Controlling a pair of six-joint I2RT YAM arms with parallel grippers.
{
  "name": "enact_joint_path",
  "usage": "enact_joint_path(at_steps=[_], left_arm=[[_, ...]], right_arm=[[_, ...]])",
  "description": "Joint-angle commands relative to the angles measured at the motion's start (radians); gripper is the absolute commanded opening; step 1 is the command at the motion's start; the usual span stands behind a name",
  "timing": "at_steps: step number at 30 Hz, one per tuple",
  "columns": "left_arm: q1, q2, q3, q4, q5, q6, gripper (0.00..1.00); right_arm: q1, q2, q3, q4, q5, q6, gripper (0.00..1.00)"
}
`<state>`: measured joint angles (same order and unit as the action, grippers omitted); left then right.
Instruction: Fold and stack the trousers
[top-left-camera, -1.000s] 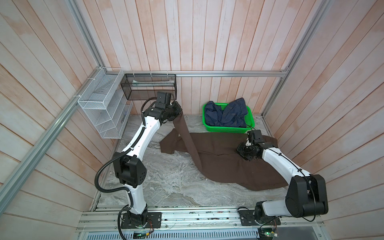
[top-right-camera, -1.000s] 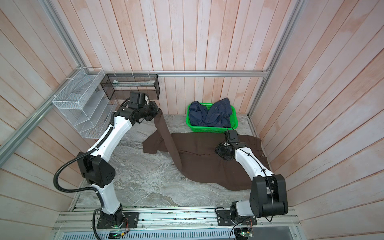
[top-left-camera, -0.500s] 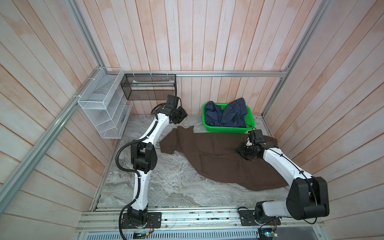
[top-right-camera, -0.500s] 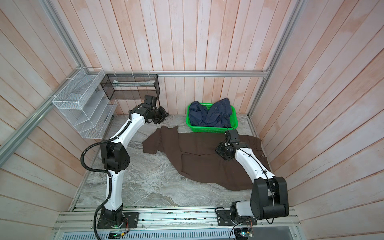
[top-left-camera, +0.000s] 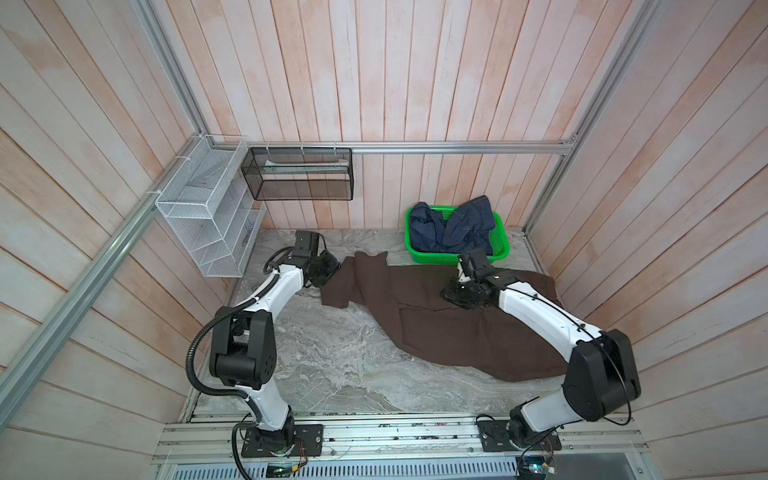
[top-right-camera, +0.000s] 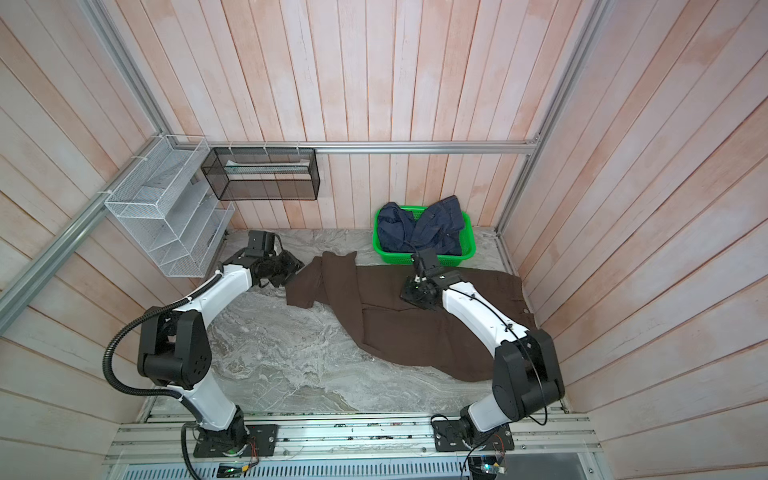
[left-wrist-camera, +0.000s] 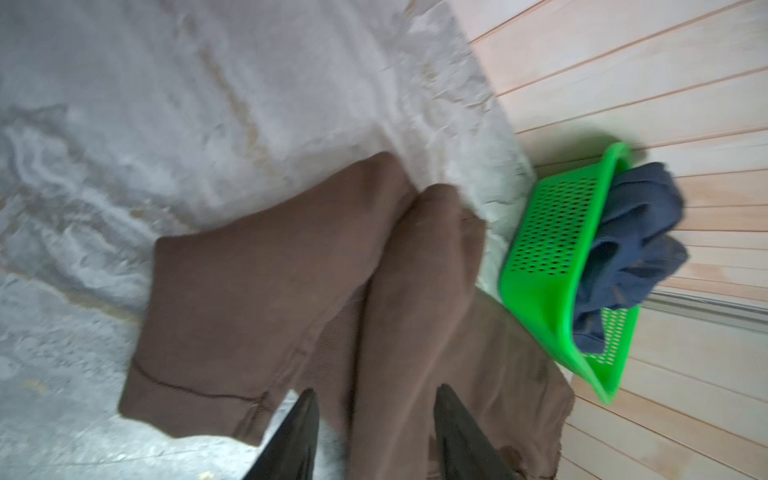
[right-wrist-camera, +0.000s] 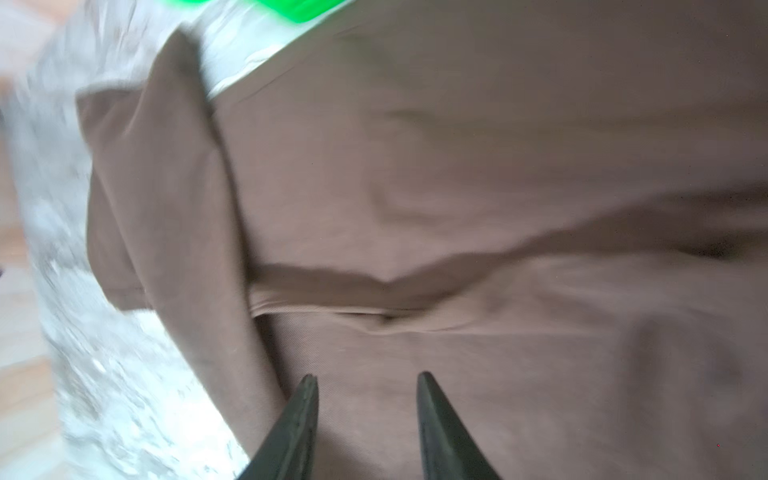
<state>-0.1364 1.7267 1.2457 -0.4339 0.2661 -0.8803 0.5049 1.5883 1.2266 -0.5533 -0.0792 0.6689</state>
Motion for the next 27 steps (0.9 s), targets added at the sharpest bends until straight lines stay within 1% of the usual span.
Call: enact_joint_path(at_steps=[1, 4, 6, 11, 14, 16, 18, 19, 20, 22, 24, 25, 26, 27], left_arm=[[0.032, -0.168, -0.084, 0.08, 0.026, -0.009, 0.49], [0.086, -0.295, -0.16, 0.049, 0.024, 0.012, 0.51], [0.128, -0.374, -0.194, 0.012, 0.023, 0.033, 0.53], [0.218, -0.536, -0.244, -0.085, 0.027, 0.096, 0.57], [0.239, -0.593, -0.265, -0.119, 0.033, 0.122, 0.6], [0.244, -0.615, -0.277, -0.136, 0.034, 0.134, 0.61], [0.247, -0.633, -0.292, -0.14, 0.038, 0.139, 0.62], [0.248, -0.641, -0.301, -0.14, 0.04, 0.139, 0.62], [0.248, -0.645, -0.308, -0.14, 0.044, 0.141, 0.62], [0.248, -0.648, -0.318, -0.138, 0.049, 0.142, 0.62], [0.247, -0.653, -0.327, -0.134, 0.054, 0.142, 0.62], [0.248, -0.655, -0.33, -0.131, 0.056, 0.142, 0.62], [0.248, -0.656, -0.334, -0.127, 0.06, 0.14, 0.62], [0.248, -0.657, -0.337, -0.122, 0.063, 0.137, 0.62]], right_arm=[[0.13, 0.109, 0.148, 0.005, 0.113, -0.14, 0.43], [0.221, 0.263, 0.335, 0.003, 0.186, -0.235, 0.47], [0.25, 0.391, 0.486, -0.035, 0.21, -0.281, 0.5], [0.263, 0.73, 0.928, -0.204, 0.236, -0.319, 0.59], [0.263, 0.918, 1.2, -0.32, 0.267, -0.316, 0.63], [0.264, 1.013, 1.341, -0.368, 0.273, -0.313, 0.64], [0.265, 1.049, 1.396, -0.36, 0.256, -0.309, 0.65], [0.266, 1.081, 1.388, -0.338, 0.25, -0.306, 0.66], [0.267, 1.079, 1.364, -0.314, 0.247, -0.303, 0.67], [0.265, 1.073, 1.314, -0.283, 0.245, -0.291, 0.67], [0.259, 1.077, 1.299, -0.287, 0.23, -0.282, 0.62], [0.256, 1.079, 1.299, -0.292, 0.227, -0.28, 0.57], [0.253, 1.076, 1.299, -0.297, 0.221, -0.281, 0.44], [0.251, 1.067, 1.298, -0.301, 0.22, -0.28, 0.29]])
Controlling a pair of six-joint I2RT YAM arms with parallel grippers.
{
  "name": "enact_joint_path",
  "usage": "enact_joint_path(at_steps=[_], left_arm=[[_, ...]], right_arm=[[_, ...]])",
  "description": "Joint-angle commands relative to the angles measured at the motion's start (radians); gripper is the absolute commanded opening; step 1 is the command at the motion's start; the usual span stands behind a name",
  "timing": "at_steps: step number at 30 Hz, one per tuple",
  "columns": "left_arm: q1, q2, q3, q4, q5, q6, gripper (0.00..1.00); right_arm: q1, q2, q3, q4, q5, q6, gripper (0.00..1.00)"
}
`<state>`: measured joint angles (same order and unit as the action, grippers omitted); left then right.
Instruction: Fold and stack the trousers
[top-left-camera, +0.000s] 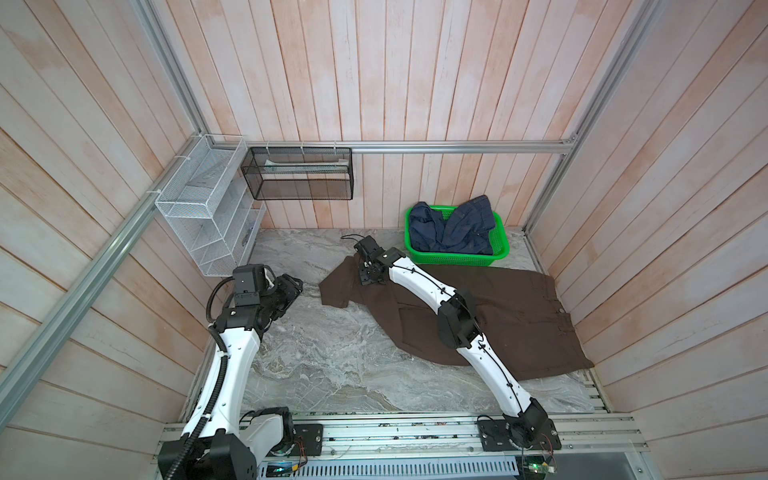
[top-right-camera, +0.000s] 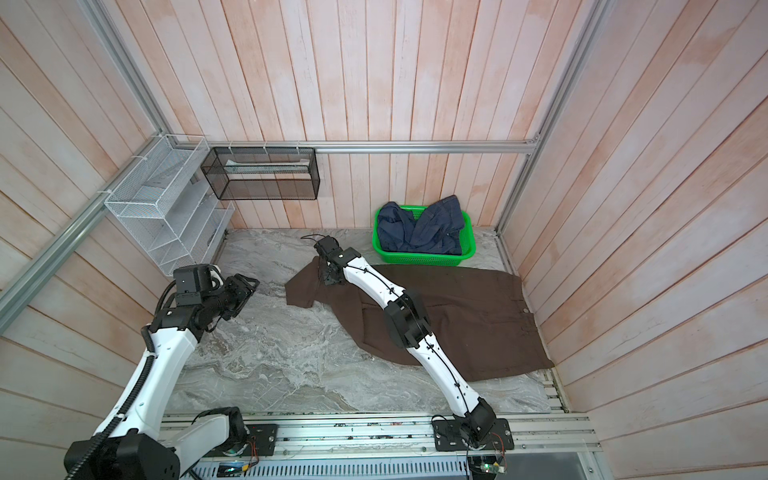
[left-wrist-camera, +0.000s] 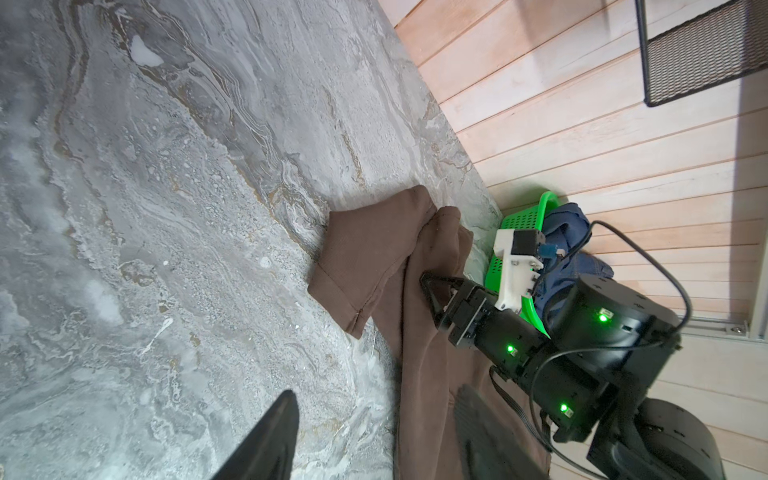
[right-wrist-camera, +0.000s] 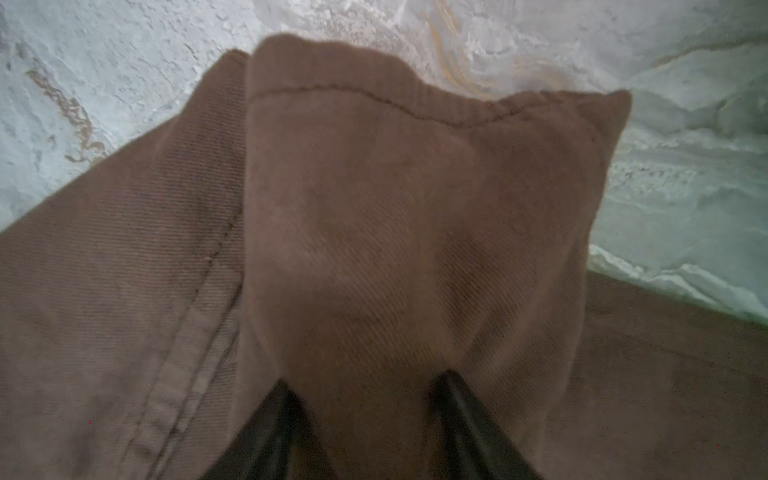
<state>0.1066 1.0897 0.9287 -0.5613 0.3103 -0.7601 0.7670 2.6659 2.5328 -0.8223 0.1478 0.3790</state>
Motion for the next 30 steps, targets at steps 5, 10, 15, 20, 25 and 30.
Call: enact_joint_path(at_steps=[5, 10, 15, 20, 25, 30], left_arm=[[-0.006, -0.019, -0.019, 0.009, 0.028, 0.003, 0.62], [-0.103, 0.001, -0.016, 0.033, 0.005, -0.027, 0.62], [-0.241, 0.031, -0.041, 0.116, -0.008, -0.08, 0.62], [-0.37, 0.082, -0.083, 0.28, 0.025, -0.128, 0.63], [-0.457, 0.186, -0.093, 0.405, 0.032, -0.16, 0.63], [-0.524, 0.302, -0.059, 0.5, 0.036, -0.172, 0.63]], right_arm=[[-0.015, -0.164, -0.069, -0.039, -0.031, -0.017, 0.05], [-0.032, -0.471, -0.404, 0.11, -0.257, -0.067, 0.01], [-0.139, -0.756, -0.816, 0.332, -0.607, -0.023, 0.0], [-0.314, -0.813, -1.061, 0.462, -0.804, 0.044, 0.04], [-0.392, -0.693, -1.053, 0.396, -0.771, -0.025, 0.09], [-0.462, -0.67, -1.095, 0.403, -0.677, -0.019, 0.15]])
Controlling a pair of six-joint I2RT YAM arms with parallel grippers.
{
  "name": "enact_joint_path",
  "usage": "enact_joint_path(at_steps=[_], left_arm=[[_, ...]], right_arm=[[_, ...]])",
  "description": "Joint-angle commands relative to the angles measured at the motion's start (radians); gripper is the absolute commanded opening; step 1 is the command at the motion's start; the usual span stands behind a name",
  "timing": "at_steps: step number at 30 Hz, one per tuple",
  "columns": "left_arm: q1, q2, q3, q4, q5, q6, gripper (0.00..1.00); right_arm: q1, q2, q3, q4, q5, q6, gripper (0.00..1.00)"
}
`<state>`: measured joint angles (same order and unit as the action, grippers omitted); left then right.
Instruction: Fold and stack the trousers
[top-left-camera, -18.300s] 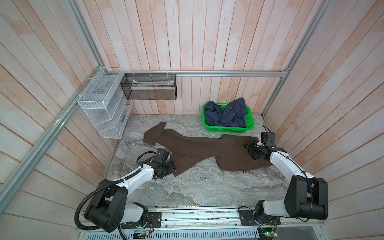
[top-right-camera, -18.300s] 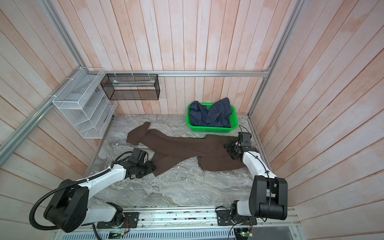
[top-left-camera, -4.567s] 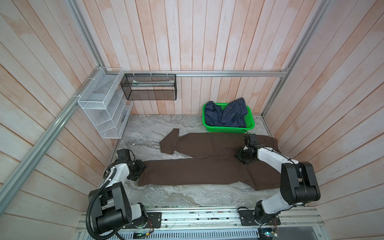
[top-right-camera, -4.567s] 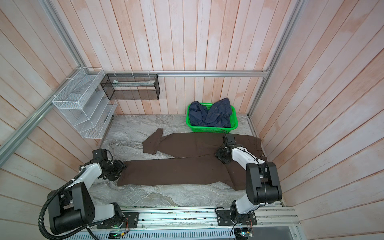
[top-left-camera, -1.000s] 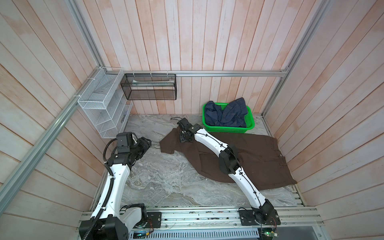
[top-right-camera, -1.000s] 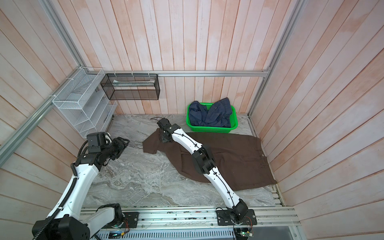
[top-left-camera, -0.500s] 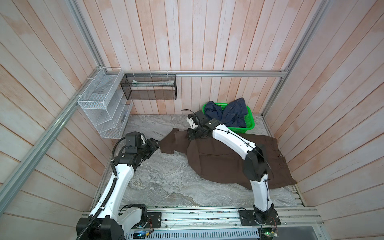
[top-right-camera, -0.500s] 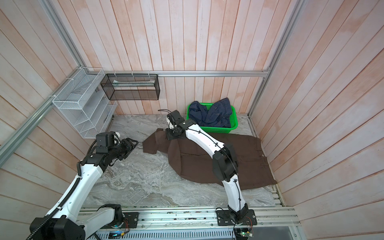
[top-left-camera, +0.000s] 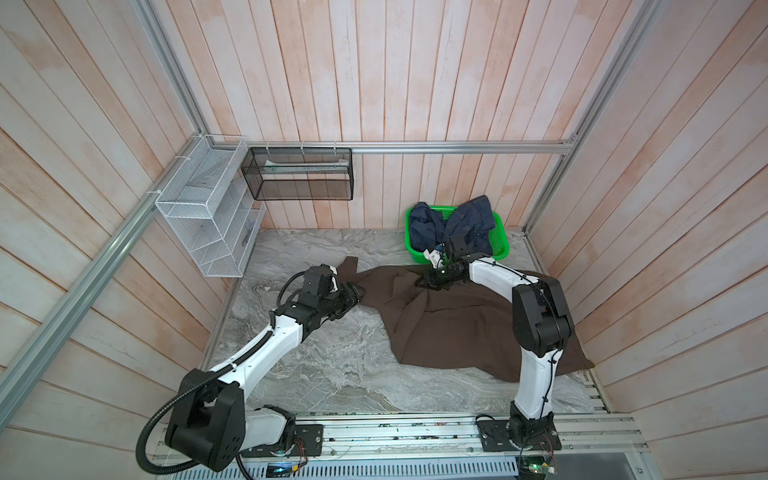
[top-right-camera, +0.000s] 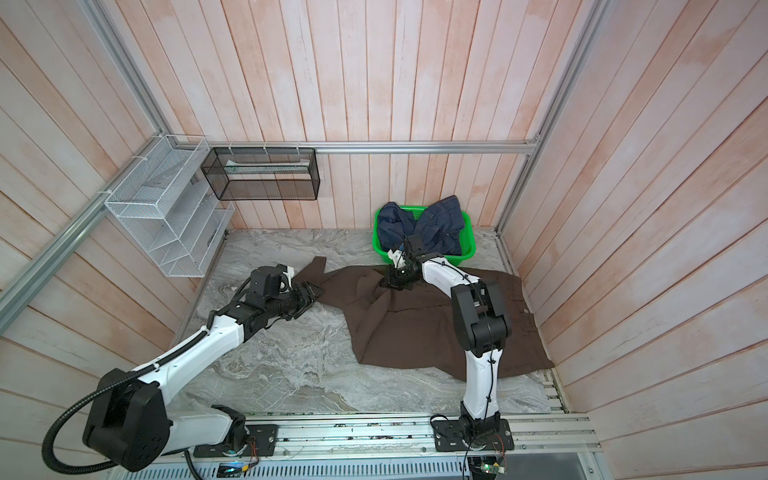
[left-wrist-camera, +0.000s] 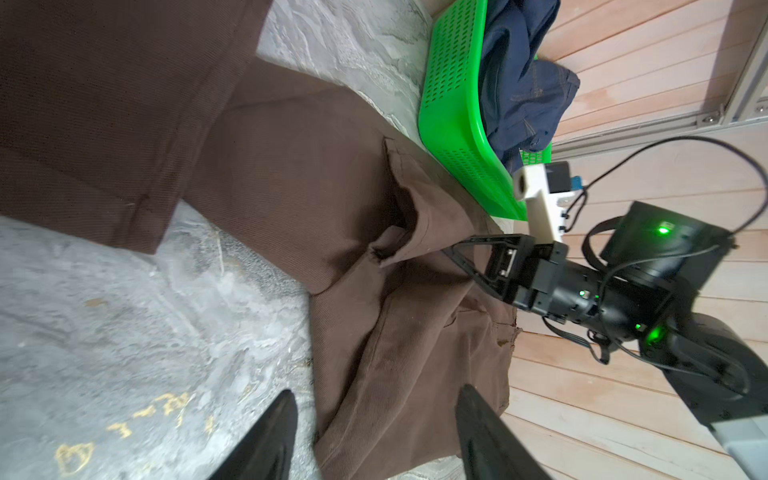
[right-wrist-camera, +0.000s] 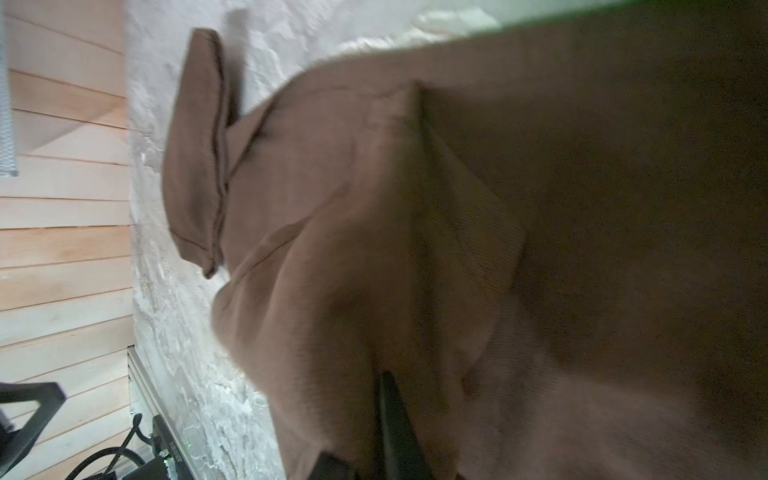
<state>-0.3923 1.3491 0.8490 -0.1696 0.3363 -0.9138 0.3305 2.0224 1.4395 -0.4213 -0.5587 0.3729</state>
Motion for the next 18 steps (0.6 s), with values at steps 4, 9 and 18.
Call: enact_joint_path(at_steps=[4, 9, 18], left_arm=[[-0.073, 0.153, 0.07, 0.193, 0.019, -0.003, 0.63], [-0.115, 0.322, 0.151, 0.312, 0.081, 0.037, 0.63], [-0.152, 0.519, 0.277, 0.417, 0.189, 0.188, 0.63]], right_arm=[[-0.064, -0.053, -0.043, 0.008, 0.046, -0.011, 0.21], [-0.113, -0.082, -0.114, 0.075, -0.073, 0.023, 0.12], [-0.141, -0.107, -0.133, 0.111, -0.246, 0.04, 0.06]])
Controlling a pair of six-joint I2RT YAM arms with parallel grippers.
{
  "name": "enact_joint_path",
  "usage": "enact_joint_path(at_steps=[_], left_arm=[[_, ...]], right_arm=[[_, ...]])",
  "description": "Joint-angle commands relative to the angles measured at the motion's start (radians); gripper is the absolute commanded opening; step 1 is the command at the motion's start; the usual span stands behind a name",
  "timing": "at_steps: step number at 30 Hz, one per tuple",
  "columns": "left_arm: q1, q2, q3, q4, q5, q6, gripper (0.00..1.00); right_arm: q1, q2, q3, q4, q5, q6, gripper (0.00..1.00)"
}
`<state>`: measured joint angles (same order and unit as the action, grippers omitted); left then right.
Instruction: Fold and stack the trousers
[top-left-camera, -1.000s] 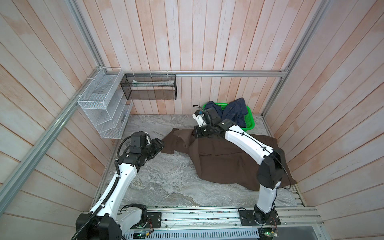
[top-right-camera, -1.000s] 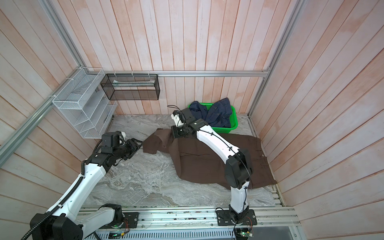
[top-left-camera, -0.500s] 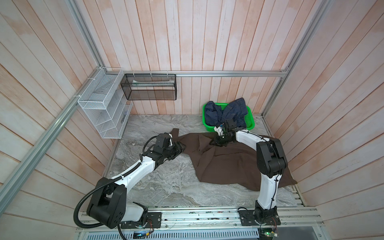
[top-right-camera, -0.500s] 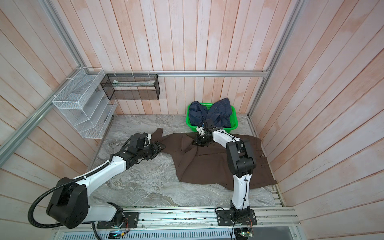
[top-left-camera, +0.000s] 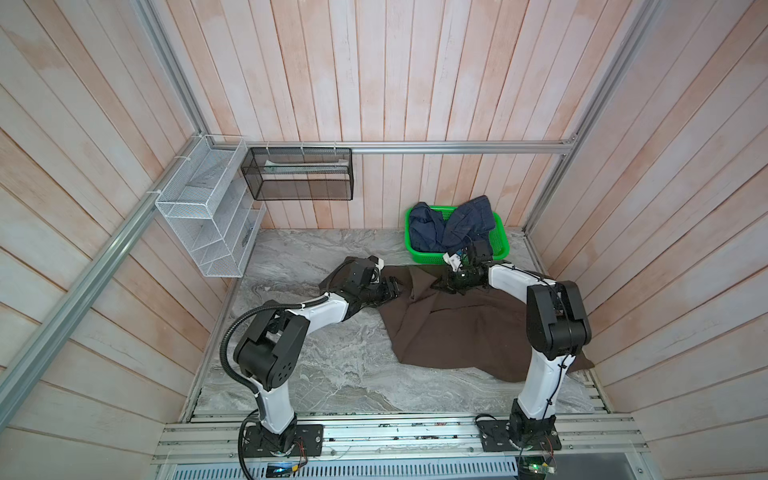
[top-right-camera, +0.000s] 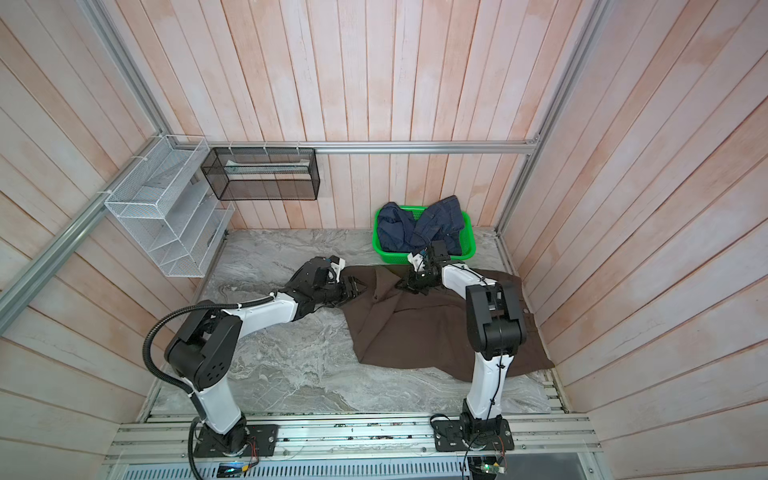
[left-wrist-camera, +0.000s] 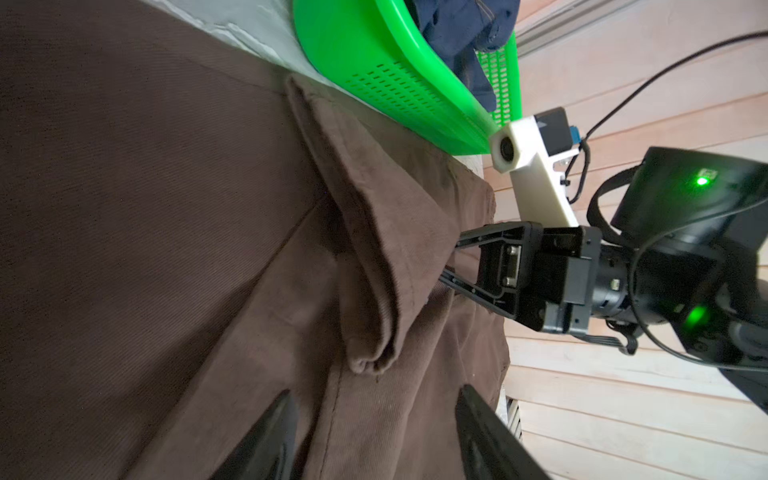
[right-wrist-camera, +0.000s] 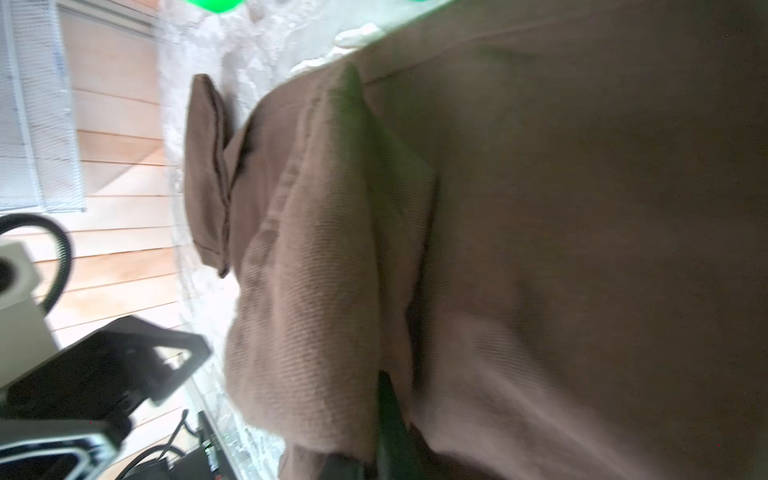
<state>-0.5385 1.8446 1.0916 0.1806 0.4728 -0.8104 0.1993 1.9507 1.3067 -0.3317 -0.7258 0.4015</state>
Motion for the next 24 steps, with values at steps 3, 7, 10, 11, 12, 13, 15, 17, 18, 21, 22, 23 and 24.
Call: enact_joint_path(at_steps=[3, 7, 10, 11, 12, 13, 15, 17, 18, 21, 22, 23, 24], left_arm=[[-0.006, 0.05, 0.051, 0.048, 0.081, 0.163, 0.62], [-0.008, 0.08, 0.063, 0.0, 0.115, 0.258, 0.62], [-0.008, 0.099, 0.067, -0.005, 0.137, 0.295, 0.64], [-0.008, 0.107, 0.07, -0.003, 0.143, 0.303, 0.65], [-0.008, 0.112, 0.075, -0.003, 0.146, 0.307, 0.65], [-0.008, 0.118, 0.08, 0.0, 0.148, 0.312, 0.66], [-0.009, 0.127, 0.09, 0.01, 0.151, 0.318, 0.67], [-0.01, 0.14, 0.108, 0.015, 0.16, 0.326, 0.67], [-0.011, 0.15, 0.119, 0.013, 0.162, 0.329, 0.67], [-0.018, 0.173, 0.161, 0.004, 0.17, 0.347, 0.67], [-0.018, 0.183, 0.175, 0.004, 0.17, 0.35, 0.67], [-0.018, 0.192, 0.19, 0.001, 0.174, 0.354, 0.66], [-0.019, 0.199, 0.204, -0.005, 0.178, 0.359, 0.65]], right_arm=[[-0.019, -0.037, -0.004, 0.036, -0.116, 0.031, 0.06], [-0.022, -0.041, 0.01, 0.04, -0.147, 0.046, 0.05], [-0.022, -0.042, 0.02, 0.042, -0.164, 0.056, 0.06], [-0.023, -0.042, 0.023, 0.04, -0.166, 0.057, 0.05], [-0.023, -0.042, 0.026, 0.039, -0.167, 0.056, 0.06], [-0.022, -0.044, 0.026, 0.036, -0.168, 0.056, 0.06], [-0.022, -0.044, 0.029, 0.03, -0.17, 0.056, 0.05], [-0.021, -0.044, 0.034, 0.025, -0.171, 0.054, 0.05], [-0.021, -0.045, 0.034, 0.023, -0.17, 0.055, 0.06], [-0.02, -0.048, 0.038, 0.018, -0.173, 0.053, 0.05], [-0.018, -0.048, 0.041, 0.014, -0.173, 0.053, 0.06], [-0.016, -0.049, 0.042, 0.013, -0.173, 0.051, 0.06], [-0.016, -0.049, 0.045, 0.01, -0.174, 0.052, 0.06]])
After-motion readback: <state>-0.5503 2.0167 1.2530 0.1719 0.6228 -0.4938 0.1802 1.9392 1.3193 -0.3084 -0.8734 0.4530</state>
